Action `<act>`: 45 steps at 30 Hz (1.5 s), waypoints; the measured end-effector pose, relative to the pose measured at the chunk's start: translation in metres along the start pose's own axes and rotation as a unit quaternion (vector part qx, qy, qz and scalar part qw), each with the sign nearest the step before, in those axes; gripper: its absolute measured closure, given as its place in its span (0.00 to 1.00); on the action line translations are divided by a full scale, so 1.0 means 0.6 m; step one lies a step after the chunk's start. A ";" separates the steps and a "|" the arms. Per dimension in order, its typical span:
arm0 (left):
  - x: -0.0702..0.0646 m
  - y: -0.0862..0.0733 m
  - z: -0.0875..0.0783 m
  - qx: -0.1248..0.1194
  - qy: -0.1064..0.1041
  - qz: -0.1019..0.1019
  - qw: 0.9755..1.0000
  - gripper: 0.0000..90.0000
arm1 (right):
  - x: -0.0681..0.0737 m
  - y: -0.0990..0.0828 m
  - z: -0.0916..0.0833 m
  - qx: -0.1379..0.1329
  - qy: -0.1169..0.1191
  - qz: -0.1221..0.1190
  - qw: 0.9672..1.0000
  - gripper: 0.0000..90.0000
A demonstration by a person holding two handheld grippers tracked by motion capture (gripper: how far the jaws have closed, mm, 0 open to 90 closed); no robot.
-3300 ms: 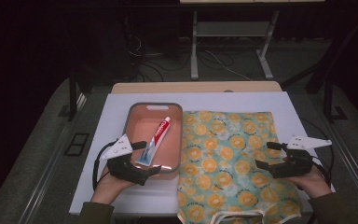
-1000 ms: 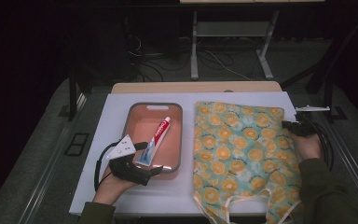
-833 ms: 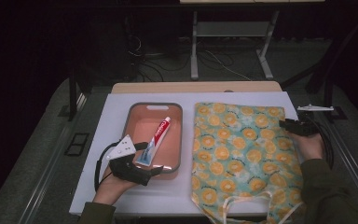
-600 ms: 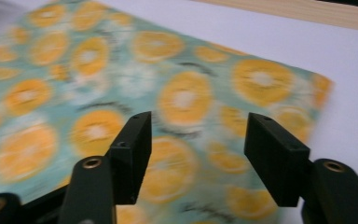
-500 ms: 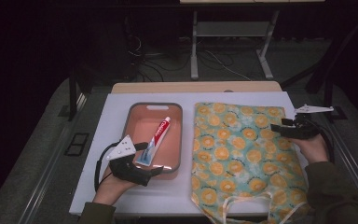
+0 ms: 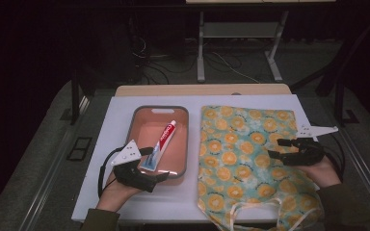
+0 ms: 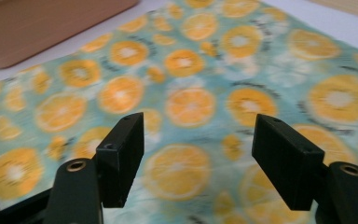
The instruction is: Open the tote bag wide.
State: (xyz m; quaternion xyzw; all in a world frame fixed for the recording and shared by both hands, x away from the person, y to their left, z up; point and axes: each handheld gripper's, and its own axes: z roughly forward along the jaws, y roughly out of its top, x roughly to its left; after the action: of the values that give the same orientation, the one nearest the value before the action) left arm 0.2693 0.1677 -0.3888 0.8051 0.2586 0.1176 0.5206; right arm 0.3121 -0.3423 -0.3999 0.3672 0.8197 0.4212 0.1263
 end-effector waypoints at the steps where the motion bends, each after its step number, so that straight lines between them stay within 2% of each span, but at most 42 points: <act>1: -0.001 0.000 0.000 0.000 0.000 0.001 1.000 0.00 | 0.010 -0.003 0.000 0.003 0.010 -0.008 1.000 0.37; 2: -0.001 0.000 0.001 0.000 -0.001 0.001 1.000 0.00 | 0.019 -0.006 0.001 0.009 0.018 -0.016 1.000 0.38; 3: -0.002 0.000 0.002 0.002 -0.001 0.002 1.000 0.00 | 0.037 -0.012 0.003 0.015 0.036 -0.031 0.999 0.37; 4: -0.002 0.000 0.003 0.001 -0.002 0.002 1.000 0.00 | 0.037 -0.012 0.003 0.015 0.036 -0.031 0.999 0.37; 6: -0.003 0.000 0.004 0.002 -0.002 0.002 1.000 0.00 | 0.052 -0.016 0.004 0.021 0.051 -0.045 0.997 0.37; 7: -0.003 0.000 0.004 0.003 -0.002 0.002 1.000 0.00 | 0.062 -0.019 0.006 0.024 0.064 -0.050 0.996 0.37; 12: -0.004 -0.001 0.005 0.004 -0.003 0.002 1.000 0.00 | 0.097 -0.031 0.018 0.042 0.100 -0.076 0.991 0.37; 15: -0.004 0.000 0.006 0.006 -0.003 0.003 1.000 0.00 | 0.116 -0.038 0.028 0.057 0.118 -0.090 0.987 0.38; 18: -0.005 0.000 0.007 0.005 -0.004 0.004 1.000 0.00 | 0.137 -0.040 0.040 0.073 0.137 -0.112 0.982 0.39; 21: -0.006 0.000 0.008 0.005 -0.004 0.003 1.000 0.00 | 0.146 -0.041 0.045 0.077 0.149 -0.119 0.979 0.39; 22: -0.006 0.000 0.008 0.004 -0.004 0.003 1.000 0.00 | 0.158 -0.044 0.052 0.085 0.162 -0.132 0.974 0.41; 25: -0.006 0.000 0.009 0.005 -0.004 0.003 1.000 0.00 | 0.171 -0.048 0.061 0.096 0.169 -0.152 0.969 0.44; 26: -0.006 0.000 0.009 0.005 -0.004 0.003 1.000 0.00 | 0.171 -0.048 0.061 0.096 0.169 -0.152 0.969 0.44; 27: -0.006 0.000 0.009 0.005 -0.005 0.003 1.000 0.00 | 0.175 -0.050 0.065 0.101 0.177 -0.158 0.966 0.45; 30: -0.006 0.000 0.009 0.006 -0.005 0.005 1.000 0.00 | 0.184 -0.054 0.071 0.112 0.185 -0.173 0.961 0.48; 33: -0.006 0.001 0.009 0.007 -0.005 0.005 1.000 0.00 | 0.193 -0.057 0.076 0.119 0.187 -0.188 0.957 0.51; 35: -0.006 0.001 0.010 0.007 -0.006 0.005 1.000 0.00 | 0.202 -0.059 0.081 0.120 0.173 -0.222 0.952 0.54; 39: -0.006 0.000 0.011 0.007 -0.006 0.004 1.000 0.00 | 0.204 -0.060 0.080 0.117 0.174 -0.225 0.952 0.59; 40: -0.006 0.000 0.011 0.007 -0.006 0.003 1.000 0.00 | 0.203 -0.060 0.081 0.115 0.177 -0.224 0.951 0.66; 41: -0.007 0.000 0.011 0.007 -0.007 0.003 1.000 0.00 | 0.203 -0.060 0.081 0.115 0.177 -0.224 0.951 0.66; 42: -0.007 0.000 0.011 0.007 -0.007 0.003 1.000 0.00 | 0.203 -0.060 0.080 0.116 0.178 -0.222 0.952 0.72; 43: -0.007 0.000 0.012 0.007 -0.007 0.004 1.000 0.00 | 0.199 -0.060 0.081 0.110 0.176 -0.222 0.953 0.83; 44: -0.007 0.000 0.012 0.007 -0.006 0.004 1.000 0.00 | 0.199 -0.060 0.082 0.110 0.177 -0.221 0.953 0.88; 45: -0.007 0.001 0.012 0.008 -0.007 0.004 1.000 0.00 | 0.200 -0.060 0.082 0.107 0.169 -0.225 0.954 0.91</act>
State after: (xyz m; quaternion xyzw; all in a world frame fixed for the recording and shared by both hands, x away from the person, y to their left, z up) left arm 0.2690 0.1595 -0.3913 0.8111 0.2528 0.1117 0.5156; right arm 0.2356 -0.2412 -0.4460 0.1080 0.9308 0.3473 0.0369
